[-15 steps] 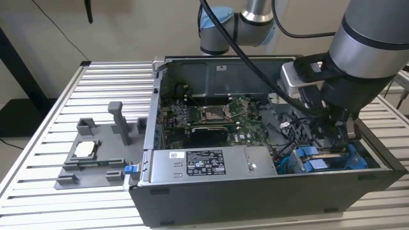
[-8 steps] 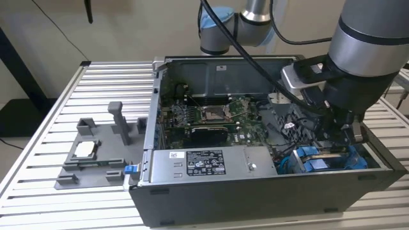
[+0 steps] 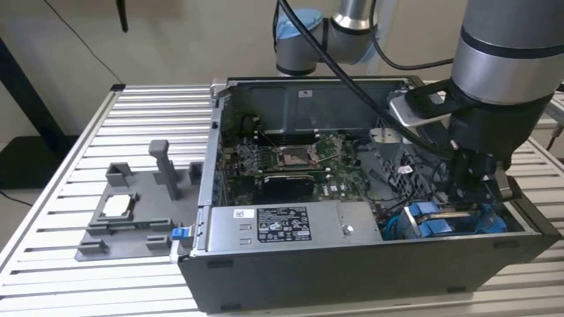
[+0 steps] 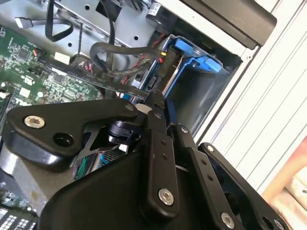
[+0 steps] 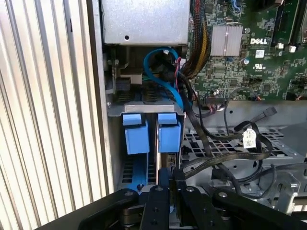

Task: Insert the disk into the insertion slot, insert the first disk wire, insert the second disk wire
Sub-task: 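Insert the second disk wire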

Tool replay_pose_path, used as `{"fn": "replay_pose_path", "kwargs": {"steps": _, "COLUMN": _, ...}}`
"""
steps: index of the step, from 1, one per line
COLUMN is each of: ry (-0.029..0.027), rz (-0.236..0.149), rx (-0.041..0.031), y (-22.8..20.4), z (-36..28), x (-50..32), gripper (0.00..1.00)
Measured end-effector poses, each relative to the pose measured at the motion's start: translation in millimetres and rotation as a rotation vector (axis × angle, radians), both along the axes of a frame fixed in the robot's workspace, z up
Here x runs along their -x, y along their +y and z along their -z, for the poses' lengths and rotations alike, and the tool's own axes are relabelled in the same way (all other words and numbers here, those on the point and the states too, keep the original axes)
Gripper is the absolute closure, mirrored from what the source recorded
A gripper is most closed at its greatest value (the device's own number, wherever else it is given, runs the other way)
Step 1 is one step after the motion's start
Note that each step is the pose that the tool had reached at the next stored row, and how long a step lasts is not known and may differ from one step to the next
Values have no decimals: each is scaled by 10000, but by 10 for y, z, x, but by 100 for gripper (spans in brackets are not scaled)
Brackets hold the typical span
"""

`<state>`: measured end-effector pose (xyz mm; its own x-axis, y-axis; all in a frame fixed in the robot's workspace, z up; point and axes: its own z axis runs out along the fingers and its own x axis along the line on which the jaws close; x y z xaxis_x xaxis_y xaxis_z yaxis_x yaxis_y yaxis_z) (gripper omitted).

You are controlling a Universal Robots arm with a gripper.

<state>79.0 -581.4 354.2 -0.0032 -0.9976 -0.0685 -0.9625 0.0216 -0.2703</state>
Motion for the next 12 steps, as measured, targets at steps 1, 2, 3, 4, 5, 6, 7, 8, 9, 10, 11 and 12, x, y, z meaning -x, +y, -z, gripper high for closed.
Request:
{"fn": "replay_pose_path", "kwargs": {"steps": 1, "ry": 0, "rz": 0, "rx": 2, "y": 1, "z": 0, "x": 0, "gripper": 84}}
{"fn": "replay_pose_path", "kwargs": {"steps": 2, "ry": -1, "rz": 1, "rx": 3, "y": 1, "z": 0, "x": 1, "gripper": 84}}
{"fn": "replay_pose_path", "kwargs": {"steps": 3, "ry": -20, "rz": 1, "rx": 4, "y": 0, "z": 0, "x": 1, "gripper": 84}}
{"fn": "replay_pose_path", "kwargs": {"steps": 4, "ry": -64, "rz": 3, "rx": 4, "y": 0, "z": 1, "x": 2, "gripper": 84}}
{"fn": "replay_pose_path", "kwargs": {"steps": 5, "ry": -100, "rz": 3, "rx": 6, "y": 1, "z": 1, "x": 1, "gripper": 84}}
{"fn": "replay_pose_path", "kwargs": {"steps": 6, "ry": -101, "rz": 2, "rx": 6, "y": 1, "z": 1, "x": 1, "gripper": 84}}
{"fn": "replay_pose_path", "kwargs": {"steps": 7, "ry": -102, "rz": 1, "rx": 5, "y": 1, "z": 1, "x": 1, "gripper": 84}}
{"fn": "replay_pose_path", "kwargs": {"steps": 8, "ry": -102, "rz": 1, "rx": 6, "y": 1, "z": 1, "x": 1, "gripper": 84}}
{"fn": "replay_pose_path", "kwargs": {"steps": 9, "ry": -103, "rz": 1, "rx": 6, "y": 1, "z": 1, "x": 1, "gripper": 84}}
{"fn": "replay_pose_path", "kwargs": {"steps": 10, "ry": -103, "rz": 1, "rx": 6, "y": 1, "z": 1, "x": 1, "gripper": 84}}
{"fn": "replay_pose_path", "kwargs": {"steps": 11, "ry": -119, "rz": -1, "rx": 7, "y": 0, "z": 1, "x": 0, "gripper": 84}}
{"fn": "replay_pose_path", "kwargs": {"steps": 12, "ry": -174, "rz": 2, "rx": 5, "y": 1, "z": 3, "x": 1, "gripper": 84}}
